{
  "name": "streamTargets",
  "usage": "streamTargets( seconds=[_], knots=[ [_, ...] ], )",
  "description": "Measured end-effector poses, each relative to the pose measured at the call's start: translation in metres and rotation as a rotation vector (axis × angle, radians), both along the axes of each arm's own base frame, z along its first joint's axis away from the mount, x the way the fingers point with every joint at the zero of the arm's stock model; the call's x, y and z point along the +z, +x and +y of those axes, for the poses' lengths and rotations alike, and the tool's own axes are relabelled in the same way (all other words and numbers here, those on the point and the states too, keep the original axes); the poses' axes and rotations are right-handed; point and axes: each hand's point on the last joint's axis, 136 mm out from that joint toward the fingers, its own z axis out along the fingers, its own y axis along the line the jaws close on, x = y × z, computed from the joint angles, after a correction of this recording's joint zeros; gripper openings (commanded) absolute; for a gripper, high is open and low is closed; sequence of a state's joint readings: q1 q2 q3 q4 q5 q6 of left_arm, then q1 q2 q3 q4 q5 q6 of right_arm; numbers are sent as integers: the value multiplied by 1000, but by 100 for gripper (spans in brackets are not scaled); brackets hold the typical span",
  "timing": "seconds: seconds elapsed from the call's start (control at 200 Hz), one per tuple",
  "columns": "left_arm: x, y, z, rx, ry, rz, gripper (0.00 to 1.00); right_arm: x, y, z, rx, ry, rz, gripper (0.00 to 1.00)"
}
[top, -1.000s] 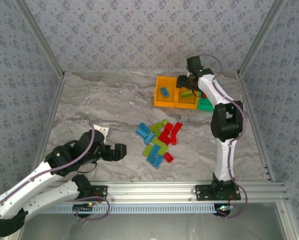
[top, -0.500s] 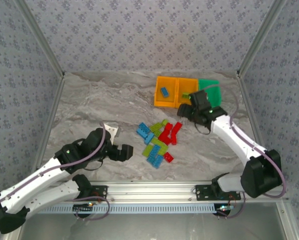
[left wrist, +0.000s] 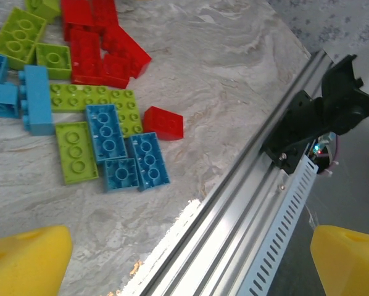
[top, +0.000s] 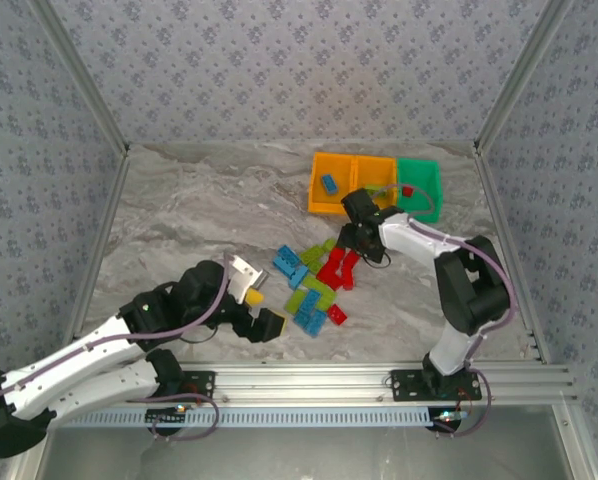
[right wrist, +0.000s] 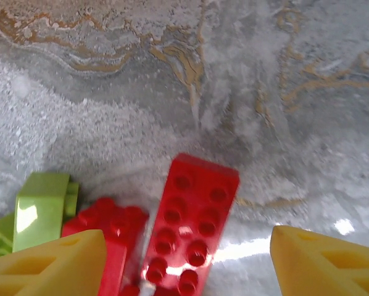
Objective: Sort the legos into containers by color
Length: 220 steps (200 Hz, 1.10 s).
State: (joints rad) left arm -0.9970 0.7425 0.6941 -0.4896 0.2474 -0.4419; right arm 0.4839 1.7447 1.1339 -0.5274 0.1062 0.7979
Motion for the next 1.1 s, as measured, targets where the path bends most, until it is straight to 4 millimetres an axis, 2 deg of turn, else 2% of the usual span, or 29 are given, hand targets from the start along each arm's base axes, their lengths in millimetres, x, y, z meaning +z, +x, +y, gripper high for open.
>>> streamTargets(
  seconds=[0.17,0.35,0.425,0.585,0.695,0.794,0.964,1.019,1.099],
  knots=[
    [-5,0,0,1,8,-1,99,-16,4,-3,-26,-27,28,54],
    [-6,4,2,25,20,-14,99,-23,3,-6,-55,-33,32,47],
    [-7,6,4,38,30,-18,99,-27,2,-6,-66,-28,31,37],
    [-9,10,6,57,42,-28,99,-28,-2,-9,-78,-20,13,34],
    [-9,10,7,61,43,-31,99,-23,-15,-22,-92,-41,12,32],
    [-7,10,6,58,35,-33,99,4,-23,-34,-105,-52,-50,31],
    [13,9,-1,39,-56,-67,99,99,-17,-53,-106,-21,-333,31],
    [20,10,-2,41,-84,-84,99,124,-10,-69,-121,-32,-406,31],
    [24,14,-3,64,-103,-89,99,145,8,-99,-165,-80,-455,30]
  ],
)
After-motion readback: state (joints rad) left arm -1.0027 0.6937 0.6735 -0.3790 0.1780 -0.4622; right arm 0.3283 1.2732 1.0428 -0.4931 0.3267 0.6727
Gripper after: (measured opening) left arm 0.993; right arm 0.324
